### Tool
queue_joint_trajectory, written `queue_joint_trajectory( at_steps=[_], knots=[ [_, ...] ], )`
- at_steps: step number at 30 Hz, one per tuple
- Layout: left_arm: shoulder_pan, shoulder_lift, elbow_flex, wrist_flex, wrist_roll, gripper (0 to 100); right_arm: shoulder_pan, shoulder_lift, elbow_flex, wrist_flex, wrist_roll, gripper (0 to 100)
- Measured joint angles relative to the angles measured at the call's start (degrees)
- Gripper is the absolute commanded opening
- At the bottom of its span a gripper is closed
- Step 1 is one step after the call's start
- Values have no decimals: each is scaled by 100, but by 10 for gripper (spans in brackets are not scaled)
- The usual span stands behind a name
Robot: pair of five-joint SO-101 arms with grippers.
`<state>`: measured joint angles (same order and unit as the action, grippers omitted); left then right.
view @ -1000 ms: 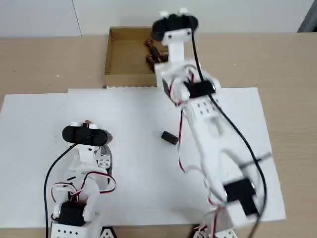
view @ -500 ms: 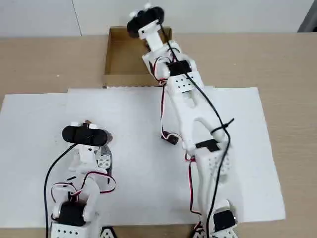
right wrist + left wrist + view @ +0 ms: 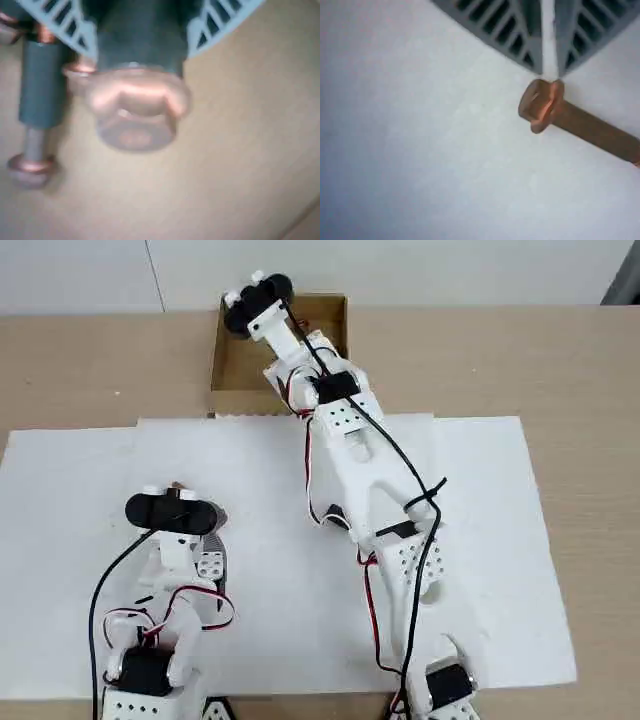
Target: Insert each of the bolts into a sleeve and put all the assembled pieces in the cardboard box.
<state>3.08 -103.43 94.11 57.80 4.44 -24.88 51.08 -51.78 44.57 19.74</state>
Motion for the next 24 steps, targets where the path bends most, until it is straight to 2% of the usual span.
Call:
queue_joint_trajectory(
  at_steps=[5,9,10,19,24],
  knots=[
    [0,0,0,0,0,5,-88,0,-70,378,9,110],
    [0,0,0,0,0,5,-79,0,-114,440,9,2],
    [0,0,0,0,0,5,-79,0,-114,501,9,2],
    [0,0,0,0,0,5,-141,-378,-967,2629,-44,3],
    [0,0,0,0,0,5,-132,-651,-1433,3516,-730,4]
  ],
)
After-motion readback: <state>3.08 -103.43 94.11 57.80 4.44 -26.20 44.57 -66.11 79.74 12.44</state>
